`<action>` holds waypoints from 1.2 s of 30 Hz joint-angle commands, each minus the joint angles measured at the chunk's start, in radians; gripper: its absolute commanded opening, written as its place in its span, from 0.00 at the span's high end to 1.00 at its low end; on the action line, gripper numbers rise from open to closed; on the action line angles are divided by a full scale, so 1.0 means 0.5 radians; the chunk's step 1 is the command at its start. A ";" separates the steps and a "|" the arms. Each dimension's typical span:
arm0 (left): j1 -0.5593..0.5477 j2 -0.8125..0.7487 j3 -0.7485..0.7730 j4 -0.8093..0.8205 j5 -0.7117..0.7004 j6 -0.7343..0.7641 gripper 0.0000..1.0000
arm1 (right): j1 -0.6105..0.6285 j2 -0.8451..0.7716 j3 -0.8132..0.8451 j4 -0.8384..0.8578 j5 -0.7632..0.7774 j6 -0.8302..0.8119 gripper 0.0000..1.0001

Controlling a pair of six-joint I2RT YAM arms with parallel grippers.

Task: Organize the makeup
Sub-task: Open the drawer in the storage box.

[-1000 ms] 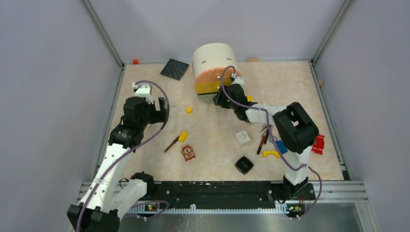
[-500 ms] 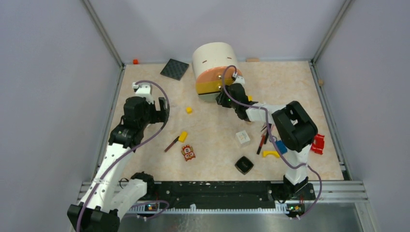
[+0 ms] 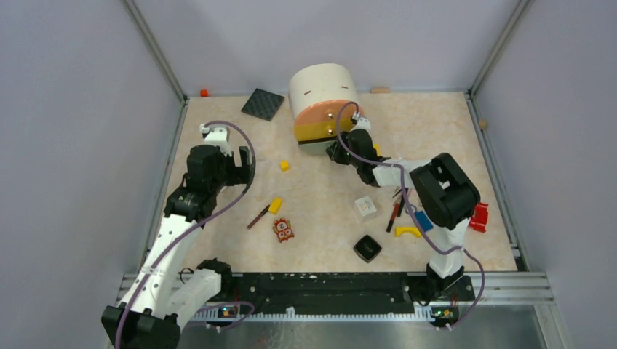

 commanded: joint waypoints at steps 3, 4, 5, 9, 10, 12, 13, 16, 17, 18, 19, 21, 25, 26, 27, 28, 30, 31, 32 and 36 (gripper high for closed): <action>-0.001 0.005 0.001 0.096 0.006 0.014 0.01 | 0.022 -0.176 -0.177 0.051 -0.122 -0.015 0.83; 0.000 0.004 0.001 0.094 0.006 0.014 0.01 | 0.030 -0.194 -0.206 0.049 -0.126 -0.012 0.83; 0.000 0.006 0.003 0.096 0.004 0.016 0.01 | 0.039 -0.211 -0.227 0.050 -0.127 -0.014 0.83; 0.000 0.006 0.001 0.096 0.003 0.016 0.01 | 0.066 -0.307 -0.324 0.043 -0.115 0.002 0.83; 0.000 0.007 0.000 0.096 0.003 0.015 0.01 | 0.069 -0.329 -0.346 0.041 -0.115 0.010 0.83; 0.000 0.007 0.001 0.096 0.006 0.016 0.01 | 0.075 -0.365 -0.372 0.023 -0.121 0.028 0.83; 0.000 0.009 0.003 0.096 0.008 0.017 0.01 | 0.079 -0.380 -0.382 0.013 -0.128 0.032 0.83; -0.001 0.012 0.000 0.096 0.012 0.017 0.01 | 0.100 -0.412 -0.407 -0.008 -0.131 0.034 0.83; 0.000 0.011 0.001 0.096 0.015 0.017 0.01 | 0.109 -0.421 -0.416 -0.016 -0.126 0.036 0.83; 0.000 0.010 -0.001 0.096 0.015 0.017 0.01 | 0.119 -0.429 -0.422 -0.023 -0.113 0.040 0.83; -0.002 0.009 0.000 0.096 0.016 0.017 0.01 | 0.126 -0.441 -0.433 -0.028 -0.100 0.039 0.83; 0.000 0.007 -0.002 0.094 0.016 0.016 0.01 | 0.136 -0.462 -0.455 -0.039 -0.077 0.045 0.83; 0.000 0.002 -0.001 0.096 0.016 0.016 0.01 | 0.142 -0.515 -0.515 -0.059 -0.033 0.059 0.83; -0.001 0.004 -0.003 0.095 0.018 0.017 0.01 | 0.143 -0.525 -0.524 -0.062 -0.028 0.061 0.83; 0.000 0.004 -0.002 0.096 0.020 0.015 0.01 | 0.143 -0.533 -0.535 -0.069 -0.028 0.061 0.83; -0.003 0.004 -0.001 0.096 0.019 0.016 0.01 | 0.145 -0.542 -0.544 -0.071 -0.031 0.059 0.83; 0.000 0.002 -0.003 0.096 0.021 0.014 0.01 | 0.148 -0.562 -0.562 -0.079 -0.032 0.059 0.83; -0.001 0.001 -0.002 0.094 0.021 0.015 0.01 | 0.150 -0.574 -0.573 -0.079 -0.034 0.059 0.83; -0.001 0.003 -0.002 0.093 0.020 0.014 0.01 | 0.152 -0.588 -0.584 -0.081 -0.026 0.061 0.83; -0.001 0.000 -0.001 0.095 0.022 0.015 0.01 | 0.163 -0.619 -0.614 -0.106 -0.029 0.053 0.82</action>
